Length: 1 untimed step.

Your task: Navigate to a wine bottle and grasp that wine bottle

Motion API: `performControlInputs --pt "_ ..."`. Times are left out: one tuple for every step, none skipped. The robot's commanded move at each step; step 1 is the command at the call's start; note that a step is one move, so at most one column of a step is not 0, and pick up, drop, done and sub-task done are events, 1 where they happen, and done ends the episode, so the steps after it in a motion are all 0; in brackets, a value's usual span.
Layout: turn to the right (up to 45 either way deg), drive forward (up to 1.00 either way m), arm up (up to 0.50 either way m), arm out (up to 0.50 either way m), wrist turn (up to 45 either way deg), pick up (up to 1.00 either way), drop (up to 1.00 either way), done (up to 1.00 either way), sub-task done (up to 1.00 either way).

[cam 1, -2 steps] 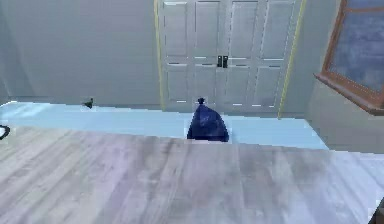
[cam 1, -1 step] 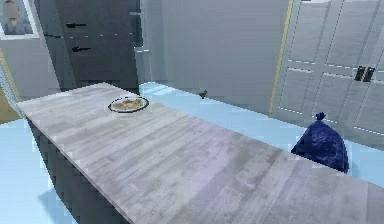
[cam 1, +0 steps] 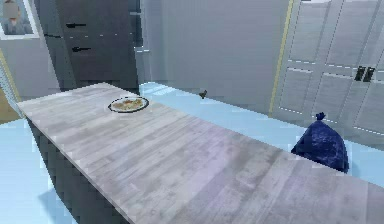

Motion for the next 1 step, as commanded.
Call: performControlInputs --pt "0.0 0.00 0.38 0.00 0.0 0.00 0.00 0.00 0.00"
